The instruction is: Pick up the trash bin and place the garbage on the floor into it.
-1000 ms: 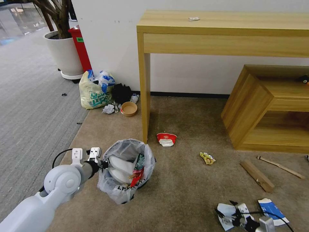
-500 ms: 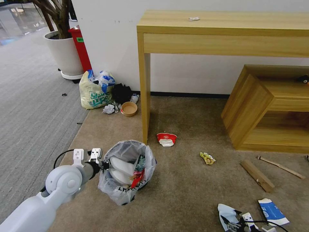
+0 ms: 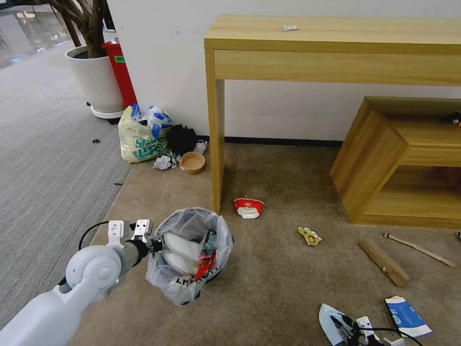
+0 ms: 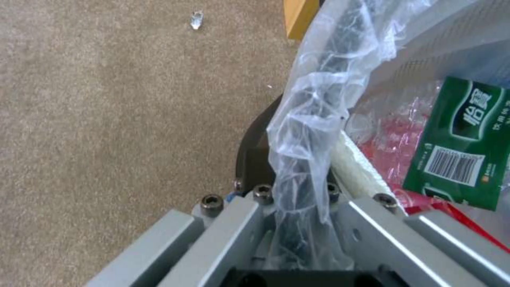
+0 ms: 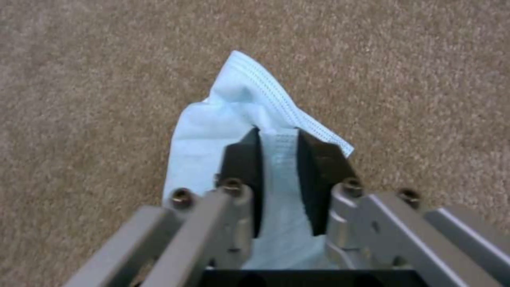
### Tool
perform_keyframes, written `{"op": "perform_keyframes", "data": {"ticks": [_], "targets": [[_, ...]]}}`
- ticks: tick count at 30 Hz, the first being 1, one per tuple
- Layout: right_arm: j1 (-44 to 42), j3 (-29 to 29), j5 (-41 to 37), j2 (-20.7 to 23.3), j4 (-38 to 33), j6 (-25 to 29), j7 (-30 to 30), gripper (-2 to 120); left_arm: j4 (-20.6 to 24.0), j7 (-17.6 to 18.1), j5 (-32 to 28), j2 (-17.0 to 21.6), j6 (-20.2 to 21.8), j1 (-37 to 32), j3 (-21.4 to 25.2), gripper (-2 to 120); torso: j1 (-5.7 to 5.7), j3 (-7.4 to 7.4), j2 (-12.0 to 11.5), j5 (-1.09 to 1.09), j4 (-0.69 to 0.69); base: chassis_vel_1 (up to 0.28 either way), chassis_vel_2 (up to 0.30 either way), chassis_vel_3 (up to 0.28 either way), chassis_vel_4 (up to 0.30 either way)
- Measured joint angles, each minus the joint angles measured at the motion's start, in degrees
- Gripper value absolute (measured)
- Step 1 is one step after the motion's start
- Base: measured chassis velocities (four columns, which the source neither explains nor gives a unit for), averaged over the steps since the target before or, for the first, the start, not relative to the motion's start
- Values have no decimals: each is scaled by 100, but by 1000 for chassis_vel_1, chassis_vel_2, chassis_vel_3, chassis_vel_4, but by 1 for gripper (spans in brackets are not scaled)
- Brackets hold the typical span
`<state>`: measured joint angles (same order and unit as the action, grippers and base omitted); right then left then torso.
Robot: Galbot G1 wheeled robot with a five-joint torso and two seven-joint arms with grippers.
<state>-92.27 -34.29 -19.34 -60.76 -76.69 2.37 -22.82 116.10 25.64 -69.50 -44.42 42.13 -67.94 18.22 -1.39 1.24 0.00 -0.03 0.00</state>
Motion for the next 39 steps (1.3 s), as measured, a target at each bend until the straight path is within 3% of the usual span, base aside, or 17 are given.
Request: {"op": "perform_keyframes", "data": {"ticks": [4,12,17,22,24,34,36,38,39], "targets": [[24,-20,-5,-29,8,0,18,1,25,4,-14,25,0,-4,-3,0,0,0,0,0,0,0,0,0,0],[61,-184,-73,-37,-299,-56,37,0,78,22,-30,44,1,-36,-5,0,0,0,0,1,0,0,0,0,0],[286,-401,-356,82,-1383,-492,136,0,144,74,-53,42,0,-94,-2,0,0,0,0,0,0,0,0,0,0],[796,-255,-816,271,-2659,-1080,315,0,212,150,-91,46,0,-154,14,0,0,0,0,-2,0,0,0,0,0],[871,-201,-860,296,-2759,-1137,339,0,222,160,-99,47,0,-161,13,0,0,0,0,-2,0,0,0,0,0],[2672,1492,-1619,691,-3925,-2033,647,0,123,209,-168,31,0,-55,-122,0,0,1,0,-2,0,0,0,0,0],[3202,2102,-1837,732,-4101,-2193,662,0,97,199,-197,51,0,-8,-169,0,0,1,0,0,1,0,0,0,0],[3366,2298,-1938,739,-4133,-2255,672,0,88,199,-203,56,0,3,-183,0,0,1,0,-2,0,0,0,0,0],[3685,2741,-2151,738,-4189,-2388,697,0,83,198,-214,56,0,18,-203,0,0,1,0,-1,1,0,0,0,0]]}}
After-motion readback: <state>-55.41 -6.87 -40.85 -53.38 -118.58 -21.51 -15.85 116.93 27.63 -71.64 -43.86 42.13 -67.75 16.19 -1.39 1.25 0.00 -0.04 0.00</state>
